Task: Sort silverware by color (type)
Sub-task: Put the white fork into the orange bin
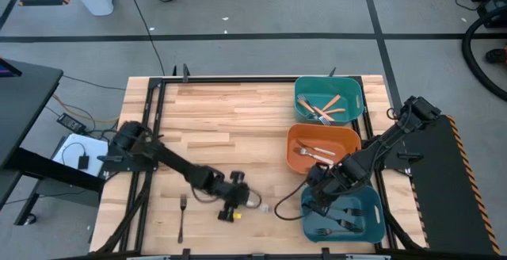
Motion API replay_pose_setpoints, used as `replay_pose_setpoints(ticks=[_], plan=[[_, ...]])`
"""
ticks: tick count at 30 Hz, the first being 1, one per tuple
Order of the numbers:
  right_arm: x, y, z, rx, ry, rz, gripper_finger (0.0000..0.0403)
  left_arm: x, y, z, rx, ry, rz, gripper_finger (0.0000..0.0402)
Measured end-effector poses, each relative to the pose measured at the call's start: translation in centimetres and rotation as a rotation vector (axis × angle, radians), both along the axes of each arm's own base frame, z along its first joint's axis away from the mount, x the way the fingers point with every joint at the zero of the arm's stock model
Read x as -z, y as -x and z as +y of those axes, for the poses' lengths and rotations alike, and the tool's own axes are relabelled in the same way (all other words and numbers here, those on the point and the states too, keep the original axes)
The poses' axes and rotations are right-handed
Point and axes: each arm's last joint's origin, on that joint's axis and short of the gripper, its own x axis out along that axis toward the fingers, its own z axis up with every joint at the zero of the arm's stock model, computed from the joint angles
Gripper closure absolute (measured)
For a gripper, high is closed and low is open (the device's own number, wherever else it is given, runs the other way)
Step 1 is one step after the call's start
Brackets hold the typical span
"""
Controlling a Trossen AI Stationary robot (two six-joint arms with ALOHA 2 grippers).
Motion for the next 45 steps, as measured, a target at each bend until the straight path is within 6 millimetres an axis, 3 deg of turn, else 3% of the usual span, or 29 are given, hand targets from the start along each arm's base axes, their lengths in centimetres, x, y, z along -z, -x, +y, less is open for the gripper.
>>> replay_pose_setpoints(ticks=[2, 4, 10, 14, 21, 32, 45], plan=[[-0.1, -0.3, -0.3, 0.030, 0.009, -0.028, 0.0318, -1.2, -0.3, 1.3, -0.043, 0.000, -0.023, 0.0345], [-0.6, -0.7, -0.4, 0.049, 0.022, -0.065, 0.0318, -3.0, -0.7, 2.6, -0.089, 0.023, -0.086, 0.0384], [-5.0, -2.0, -0.3, 0.061, 0.062, -0.311, 0.0318, -7.9, -0.9, 5.6, -0.151, 0.066, -0.239, 0.0401], [-7.7, -2.0, -0.5, 0.085, 0.084, -0.431, 0.0318, -9.4, -0.7, 7.0, -0.167, 0.050, -0.282, 0.0400], [-8.3, -3.2, -0.8, 0.034, 0.134, -0.527, 0.0318, -8.8, -0.8, 7.1, -0.167, 0.041, -0.252, 0.0367], [-8.4, -4.2, -2.4, 0.082, 0.149, -0.537, 0.0318, -3.4, -2.8, 7.4, -0.147, -0.029, -0.157, 0.0287], [-8.0, -4.0, -2.9, -0.005, 0.196, -0.488, 0.0318, 0.1, -3.3, 7.2, -0.121, -0.023, -0.077, 0.0273]])
